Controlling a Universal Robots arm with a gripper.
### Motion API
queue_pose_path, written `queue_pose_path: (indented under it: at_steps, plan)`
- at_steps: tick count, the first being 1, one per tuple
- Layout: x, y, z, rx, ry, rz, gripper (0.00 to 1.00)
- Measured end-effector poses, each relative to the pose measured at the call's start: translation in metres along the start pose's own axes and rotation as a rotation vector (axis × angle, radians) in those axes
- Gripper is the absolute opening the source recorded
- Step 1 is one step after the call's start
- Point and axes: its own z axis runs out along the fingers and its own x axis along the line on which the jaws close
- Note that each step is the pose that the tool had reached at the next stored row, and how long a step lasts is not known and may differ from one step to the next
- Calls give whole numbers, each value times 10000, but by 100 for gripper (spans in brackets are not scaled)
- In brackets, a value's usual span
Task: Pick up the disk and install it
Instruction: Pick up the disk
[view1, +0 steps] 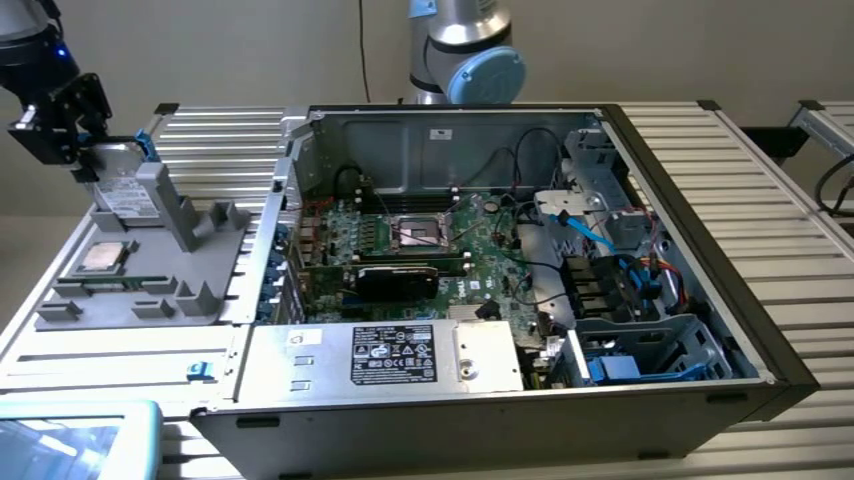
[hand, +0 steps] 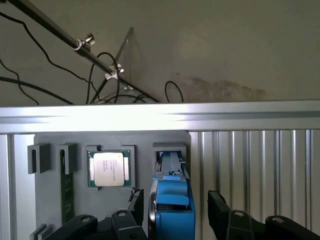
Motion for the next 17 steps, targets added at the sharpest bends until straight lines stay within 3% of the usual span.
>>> queue_pose_path:
  at_steps: [11, 15, 17]
  plan:
    - [-1, 0, 28, -3, 0, 168, 63]
    - [-1, 0, 29, -2, 0, 167, 54]
    - [1, 0, 31, 0, -2, 168, 42]
